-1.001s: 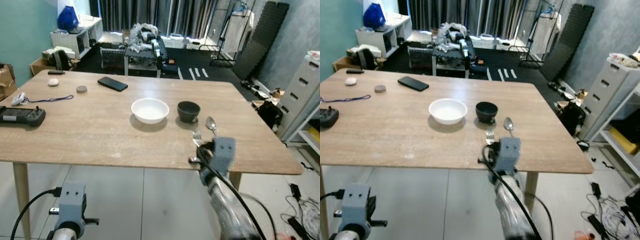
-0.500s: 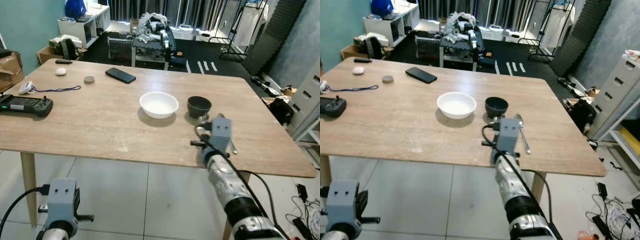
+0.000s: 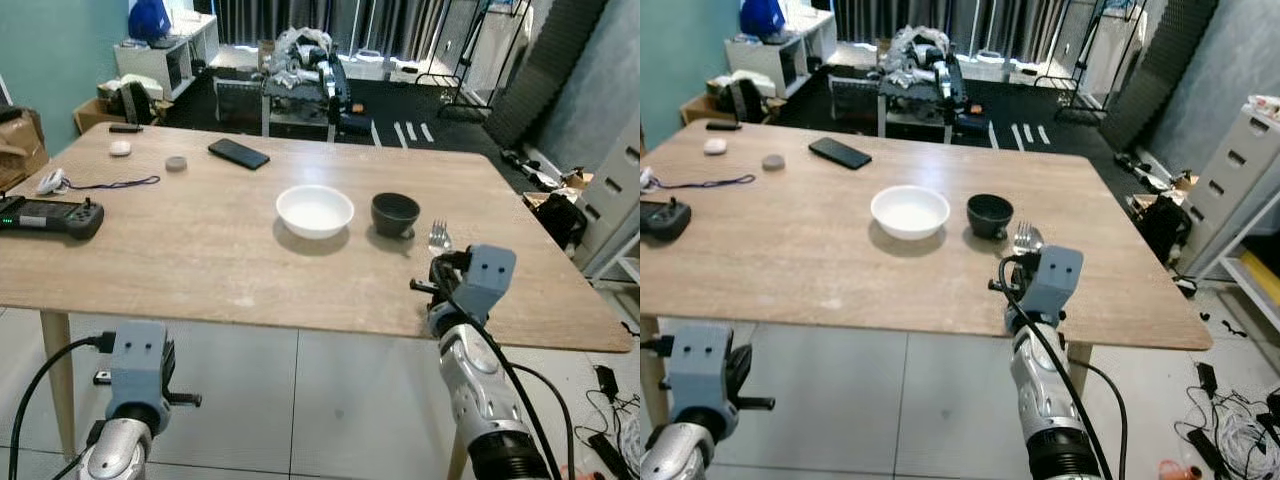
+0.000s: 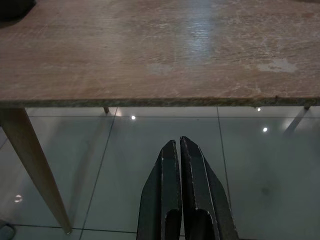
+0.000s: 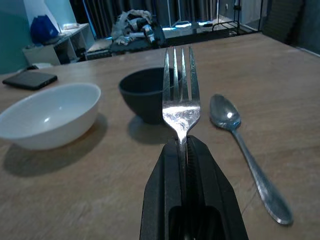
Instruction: Setting the table
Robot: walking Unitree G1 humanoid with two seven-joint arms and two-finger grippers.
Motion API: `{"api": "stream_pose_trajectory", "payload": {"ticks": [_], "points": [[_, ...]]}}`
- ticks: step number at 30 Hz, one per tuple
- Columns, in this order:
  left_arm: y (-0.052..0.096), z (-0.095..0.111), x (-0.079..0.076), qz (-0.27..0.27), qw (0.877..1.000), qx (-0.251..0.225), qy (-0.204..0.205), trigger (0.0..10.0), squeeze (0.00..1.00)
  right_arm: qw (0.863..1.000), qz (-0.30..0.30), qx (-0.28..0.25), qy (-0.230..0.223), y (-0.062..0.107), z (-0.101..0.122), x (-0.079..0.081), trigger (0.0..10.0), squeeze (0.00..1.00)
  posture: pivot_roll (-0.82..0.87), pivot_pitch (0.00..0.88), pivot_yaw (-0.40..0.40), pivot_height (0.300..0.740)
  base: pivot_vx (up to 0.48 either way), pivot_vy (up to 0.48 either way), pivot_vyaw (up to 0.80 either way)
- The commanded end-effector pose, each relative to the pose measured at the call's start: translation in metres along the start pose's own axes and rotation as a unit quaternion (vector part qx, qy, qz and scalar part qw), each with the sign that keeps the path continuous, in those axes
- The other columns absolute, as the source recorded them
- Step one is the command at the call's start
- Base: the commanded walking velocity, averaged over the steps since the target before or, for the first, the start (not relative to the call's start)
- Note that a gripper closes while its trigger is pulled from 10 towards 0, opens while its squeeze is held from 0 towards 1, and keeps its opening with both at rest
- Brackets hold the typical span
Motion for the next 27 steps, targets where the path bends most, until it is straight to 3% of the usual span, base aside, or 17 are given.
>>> {"api": "stream_pose_trajectory", "payload": {"ticks": [1, 3, 12, 16, 23, 27], "points": [[0.001, -0.009, 0.000, 0.000, 1.000, 0.019, -0.005, 10.0, 0.00, 1.000, -0.013, 0.003, -0.010, 0.003, -0.004, -0.006, 10.0, 0.00, 0.13, 0.151, 0.030, 0.740, 0.472, 0.000, 0.00], [0.000, -0.008, 0.000, 0.000, 1.000, 0.019, -0.004, 10.0, 0.00, 1.000, -0.015, 0.006, -0.013, 0.002, -0.005, -0.007, 10.0, 0.00, 0.13, 0.149, 0.030, 0.740, 0.472, 0.000, 0.00], [0.002, -0.011, -0.001, 0.000, 1.000, 0.022, -0.005, 10.0, 0.00, 0.999, -0.040, 0.014, -0.027, 0.002, -0.006, -0.021, 10.0, 0.00, 0.13, 0.148, 0.032, 0.740, 0.472, 0.000, -0.80], [0.001, -0.011, -0.002, -0.002, 1.000, 0.023, -0.005, 10.0, 0.00, 0.998, -0.052, 0.012, -0.019, 0.002, -0.005, -0.028, 10.0, 0.00, 0.13, 0.148, 0.034, 0.740, 0.472, 0.000, 0.00], [0.001, -0.011, -0.002, -0.002, 1.000, 0.024, -0.005, 10.0, 0.00, 0.999, -0.043, 0.010, -0.019, 0.002, -0.005, -0.026, 10.0, 0.00, 0.13, 0.147, 0.034, 0.740, 0.209, 0.000, 0.00], [0.002, -0.013, -0.004, -0.002, 1.000, 0.027, -0.005, 10.0, 0.00, 1.000, -0.014, 0.009, -0.024, 0.002, -0.006, -0.016, 10.0, 0.00, 0.13, 0.146, 0.033, 0.740, 0.000, 0.000, 0.00]]}}
Point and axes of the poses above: a point about 5 cm out from each wrist's last joint towards the gripper, its own y axis pointing back from the gripper into the wrist, its own z axis along the axis of the wrist's last joint, x = y × z, the point moved 3 cm from there along -y, pointing out of the wrist towards the gripper, and after that the axes turned 10 degrees about y, right-handed, at the moved point
